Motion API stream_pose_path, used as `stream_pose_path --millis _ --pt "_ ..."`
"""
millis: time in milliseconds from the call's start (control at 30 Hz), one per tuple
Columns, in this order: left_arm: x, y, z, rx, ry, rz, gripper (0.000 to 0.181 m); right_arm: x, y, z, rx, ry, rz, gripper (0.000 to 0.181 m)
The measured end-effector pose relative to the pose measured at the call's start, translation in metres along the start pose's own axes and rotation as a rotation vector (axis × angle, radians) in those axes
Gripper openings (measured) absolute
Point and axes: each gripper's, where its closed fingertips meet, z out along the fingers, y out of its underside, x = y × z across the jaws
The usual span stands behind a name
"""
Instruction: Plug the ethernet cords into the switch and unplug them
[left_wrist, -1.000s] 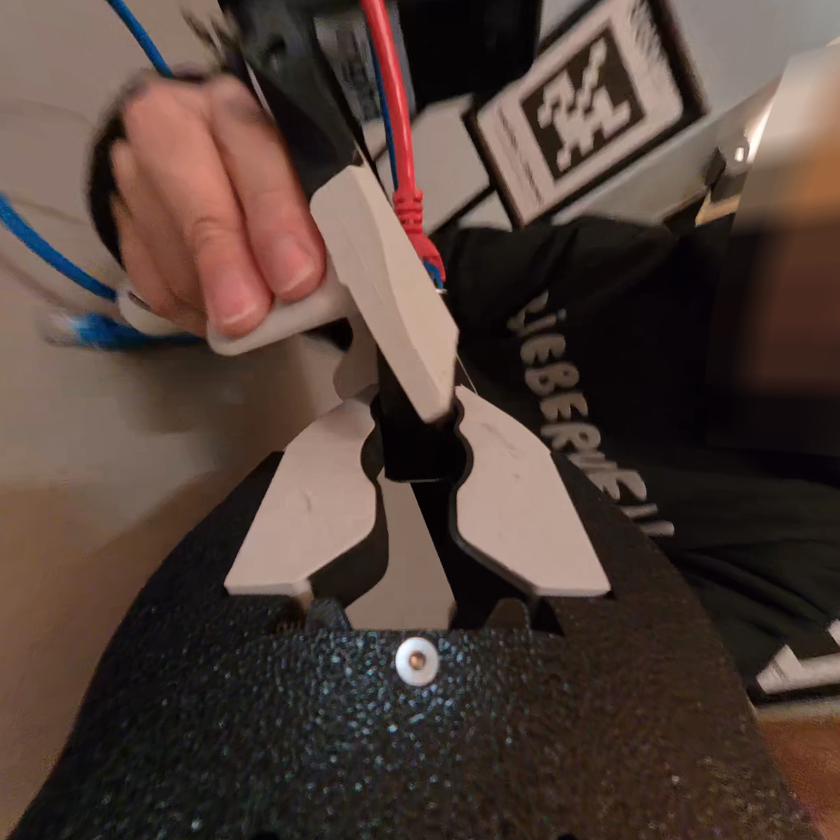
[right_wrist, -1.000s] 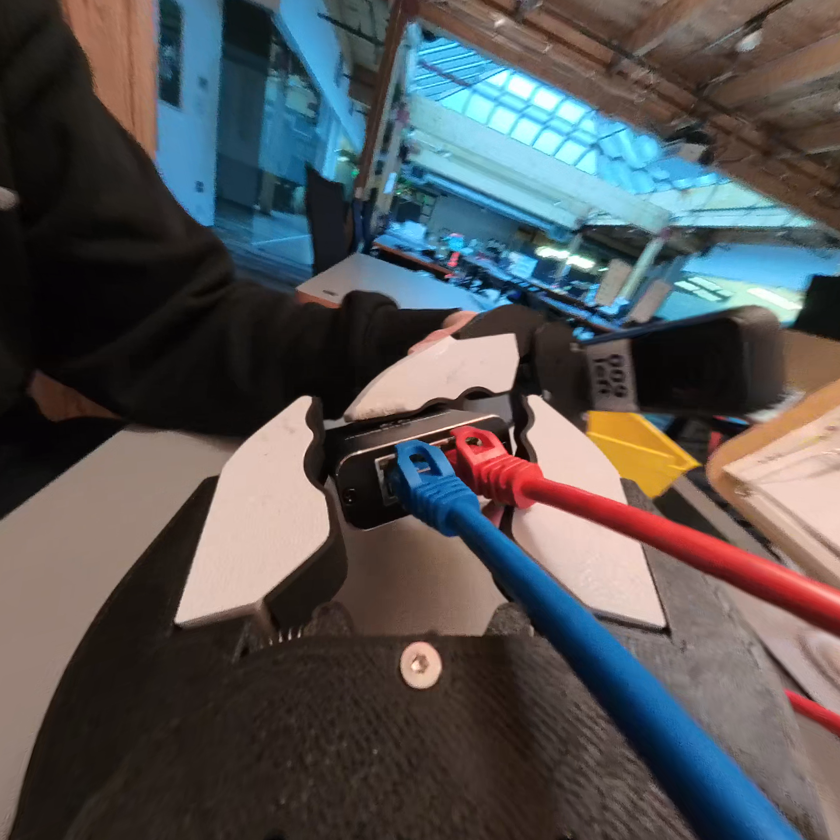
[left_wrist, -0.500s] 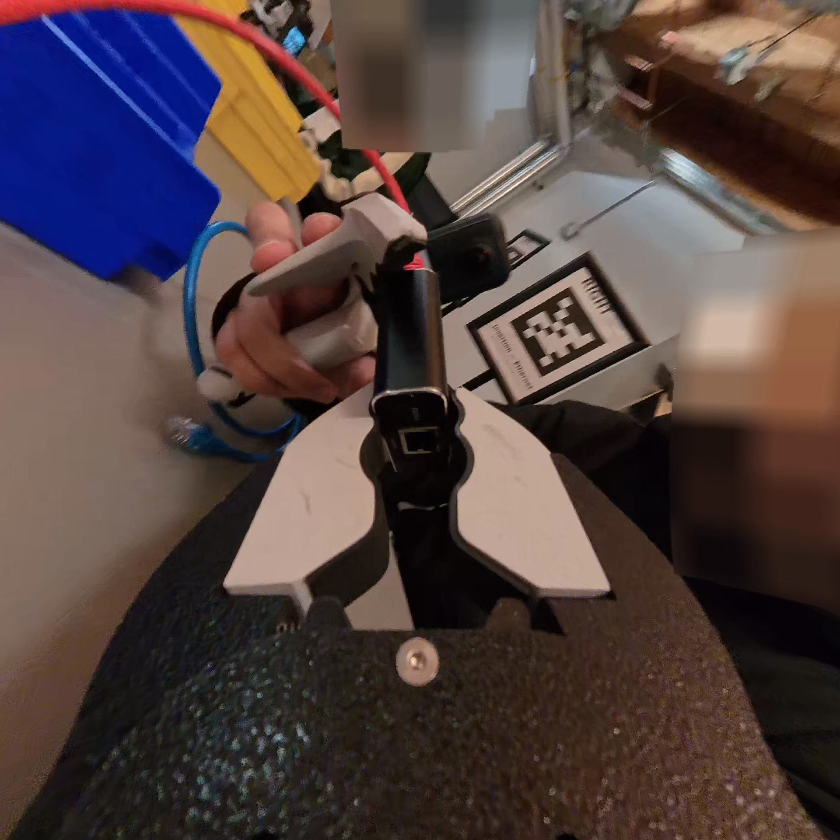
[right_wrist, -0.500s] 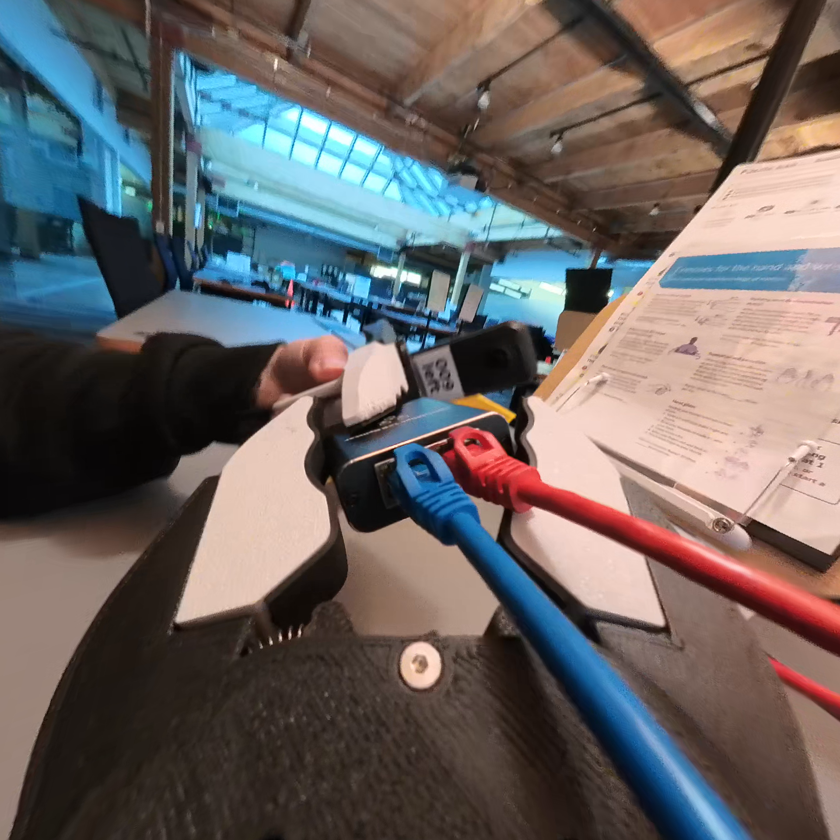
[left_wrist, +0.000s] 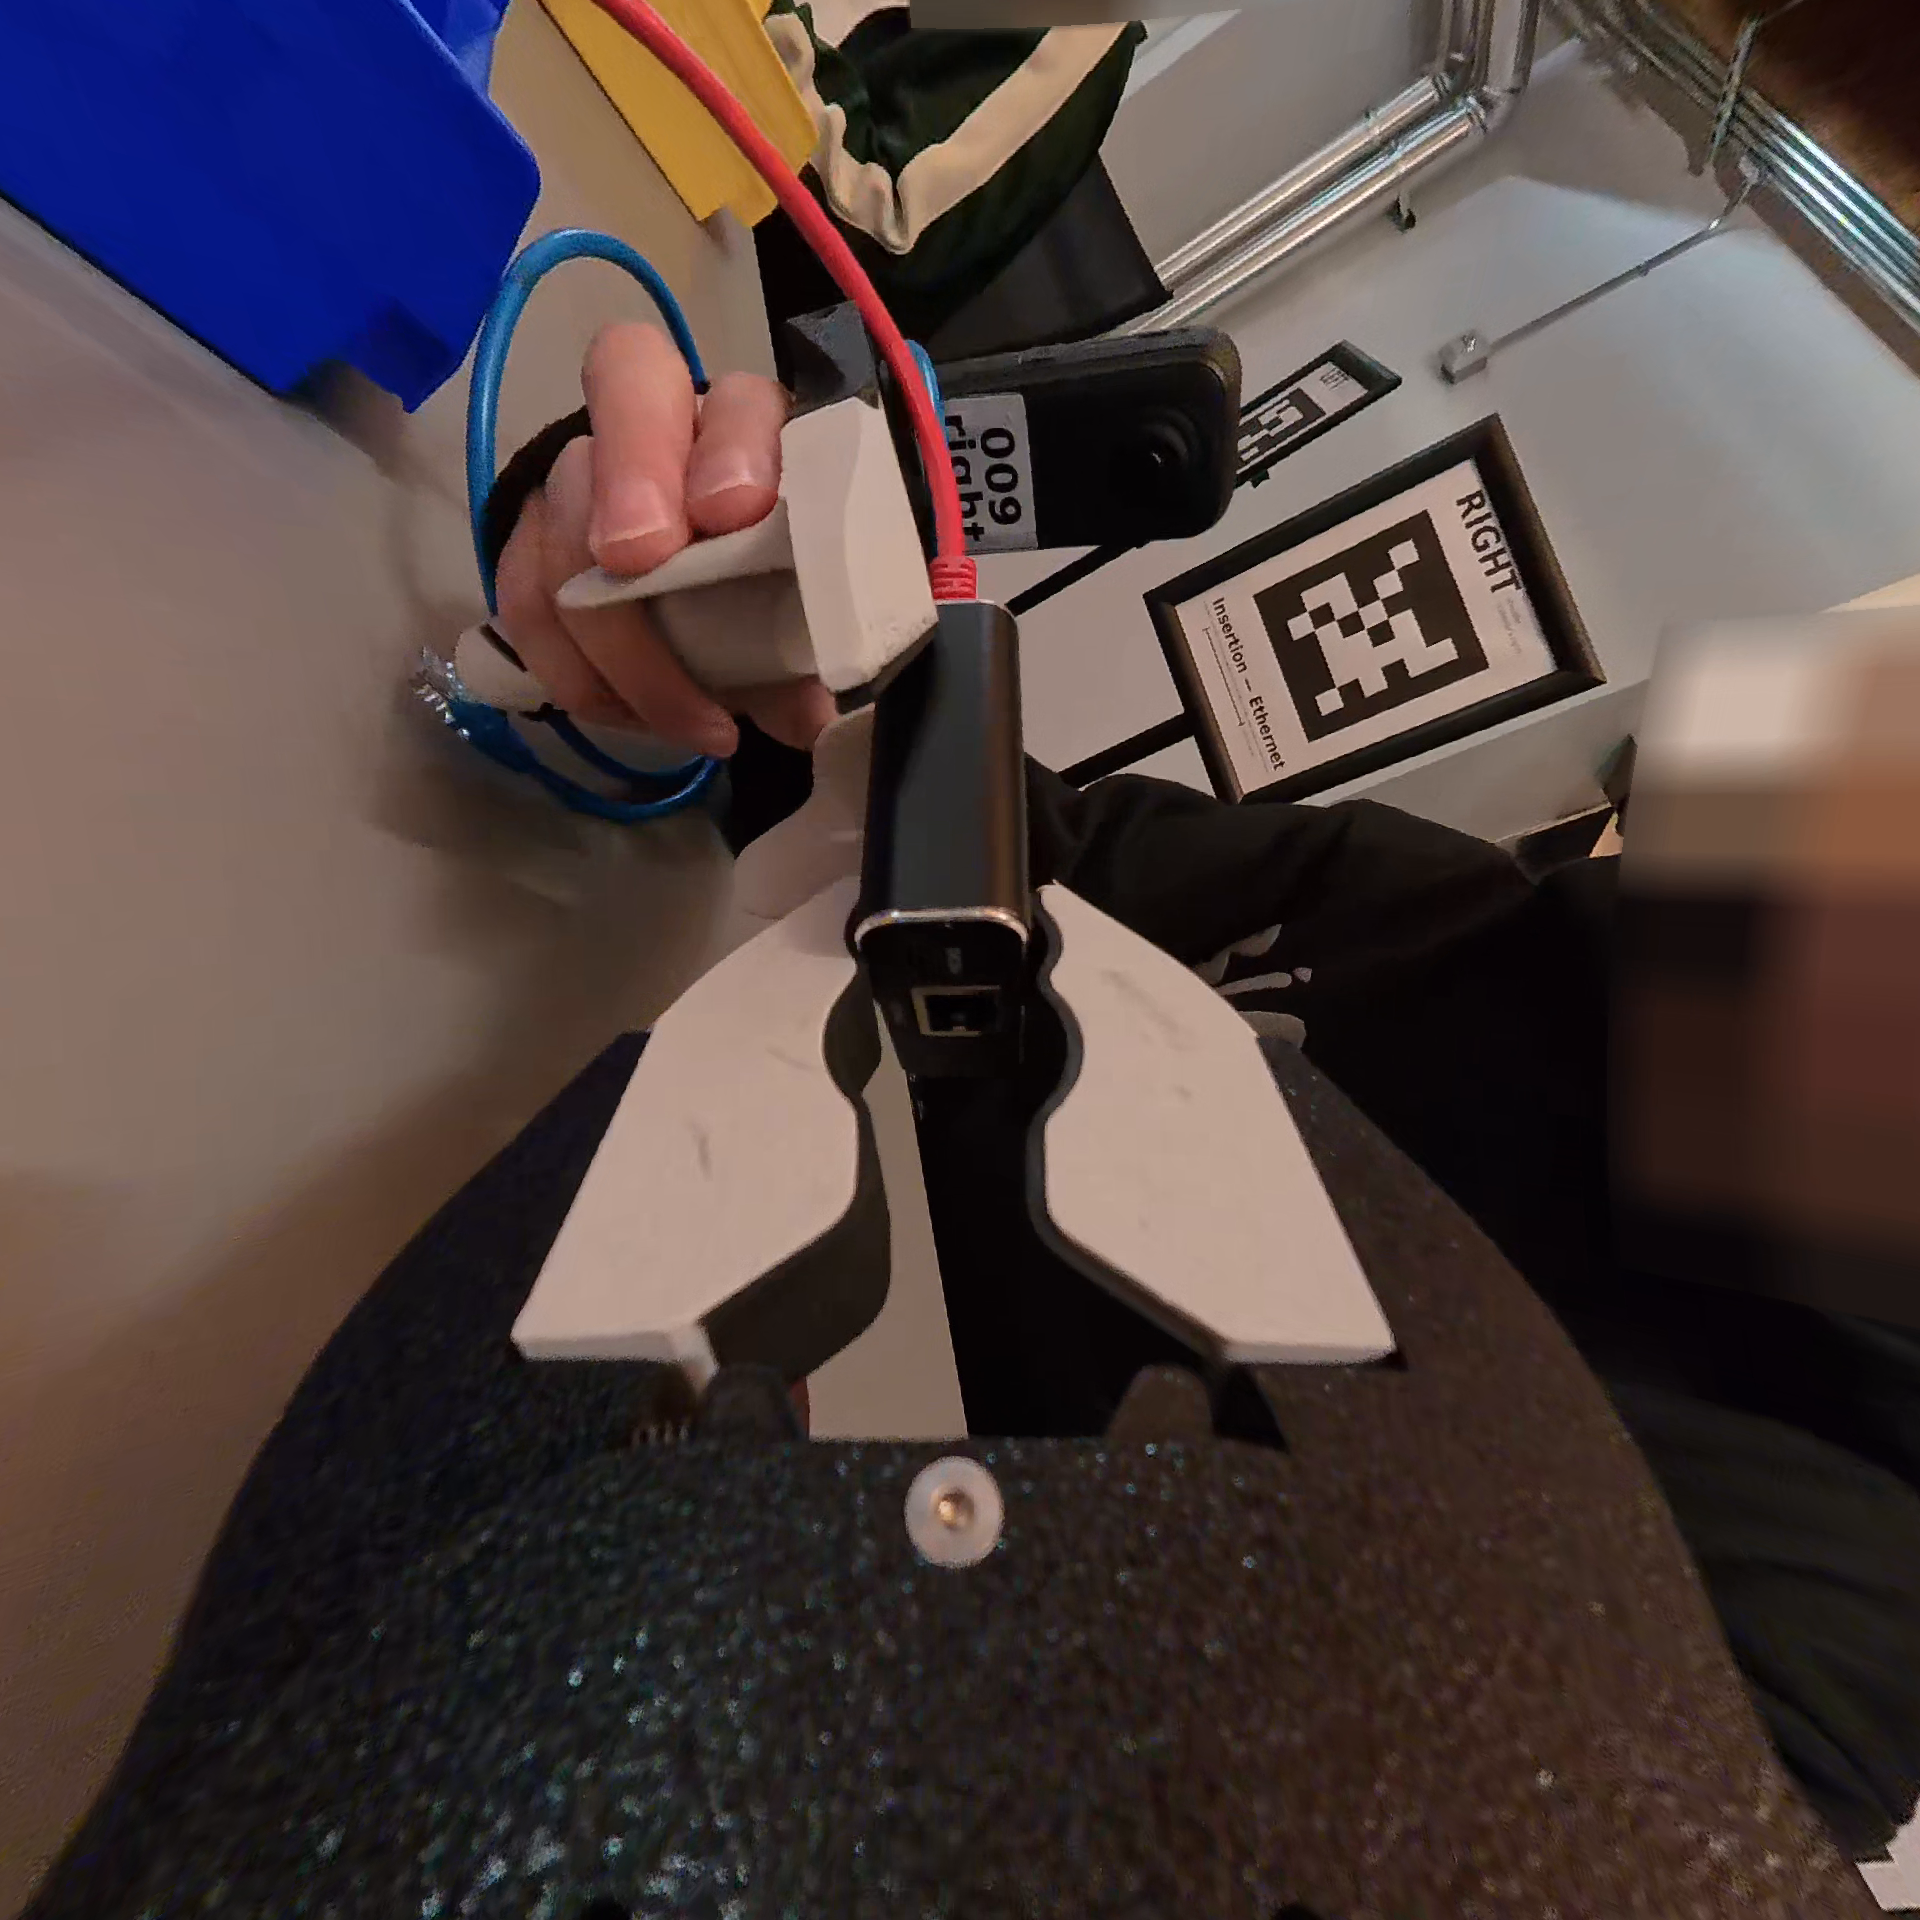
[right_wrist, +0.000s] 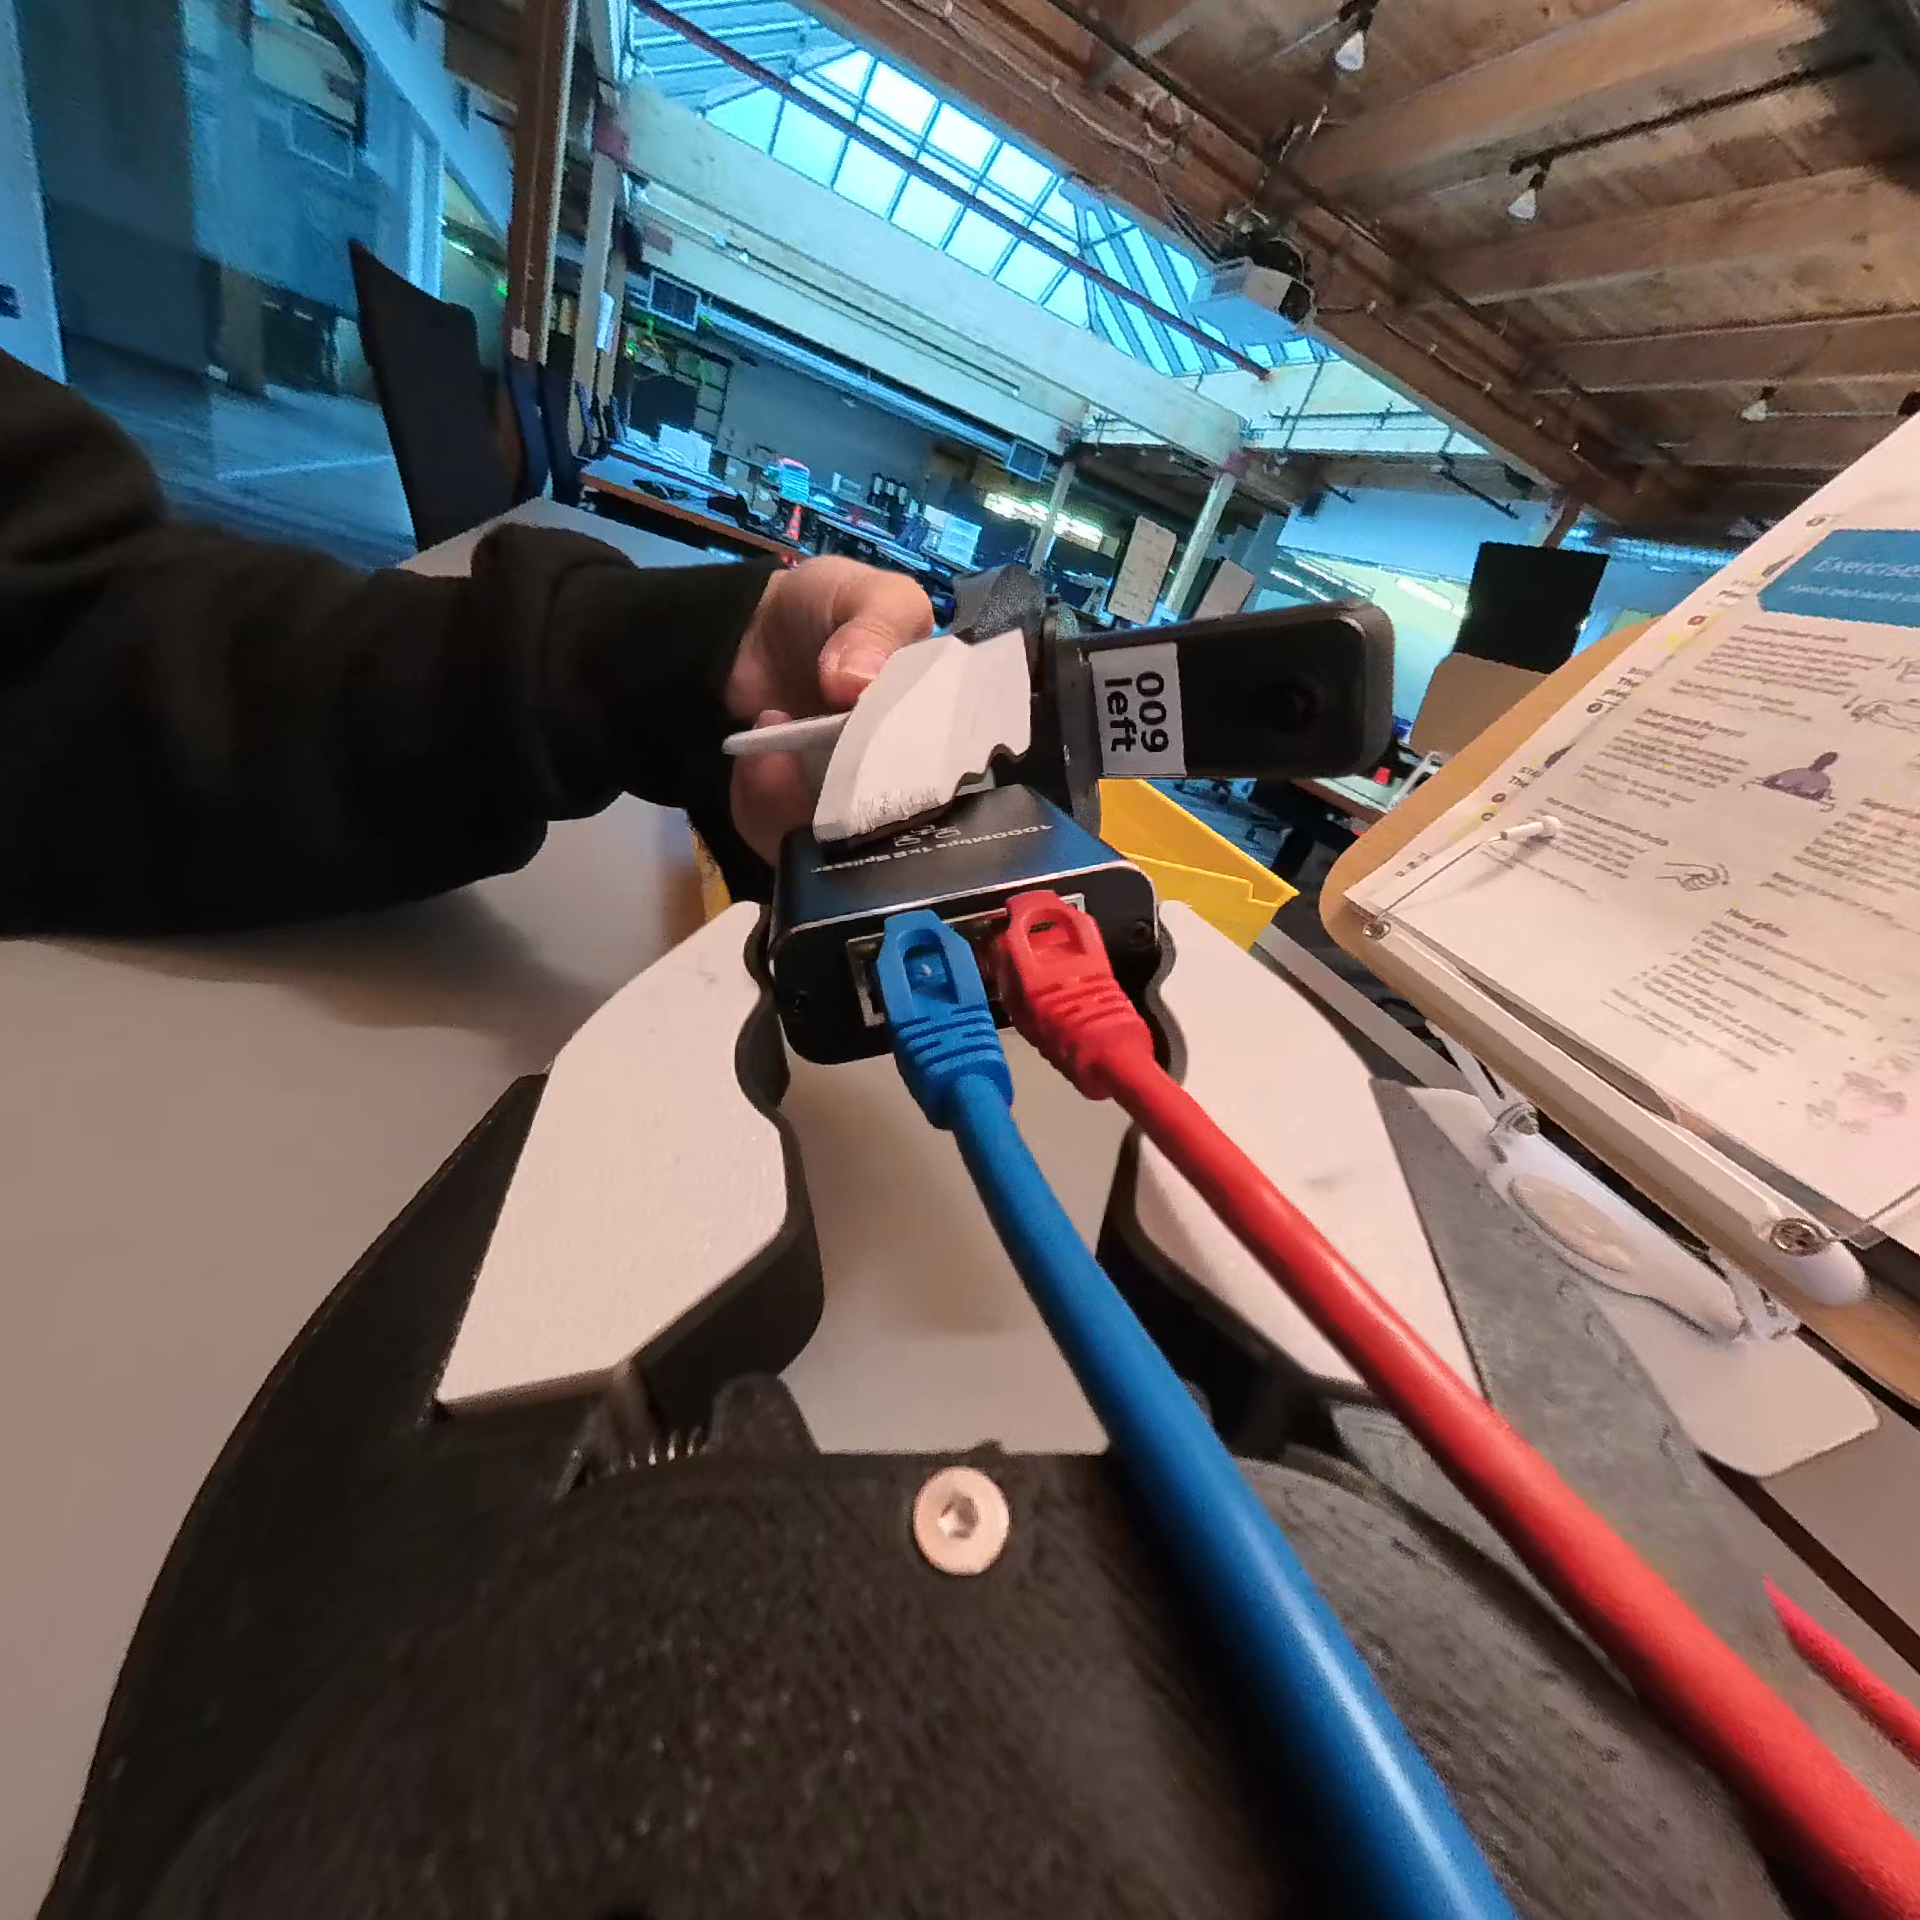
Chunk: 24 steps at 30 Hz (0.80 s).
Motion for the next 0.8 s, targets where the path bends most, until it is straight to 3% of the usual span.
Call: stream_pose_path --millis 233,367,433,633,733,800 --pt "0.007 -0.043 -0.007 0.273 -0.037 0.131 0.035 0.026 -0.013 -0.004 0.118 0.133 0.227 0.064" --pt "0.009 -0.047 -0.007 0.304 -0.046 0.102 0.043 0.037 -0.011 -0.007 0.141 0.19 0.305 0.064" --pt "0.008 -0.054 -0.016 0.343 -0.124 0.144 0.047 0.038 -0.013 -0.009 0.173 0.175 0.35 0.064" --pt "0.048 -0.074 -0.084 0.553 -0.576 0.51 0.047 0.04 -0.001 -0.013 0.162 0.173 0.378 0.064" --pt "0.071 -0.062 -0.127 0.582 -0.879 0.622 0.047 0.032 0.004 -0.005 0.119 0.144 0.348 0.064" --pt "0.069 -0.039 -0.162 0.526 -1.139 0.633 0.047 0.024 0.005 -0.001 0.113 0.102 0.334 0.064"
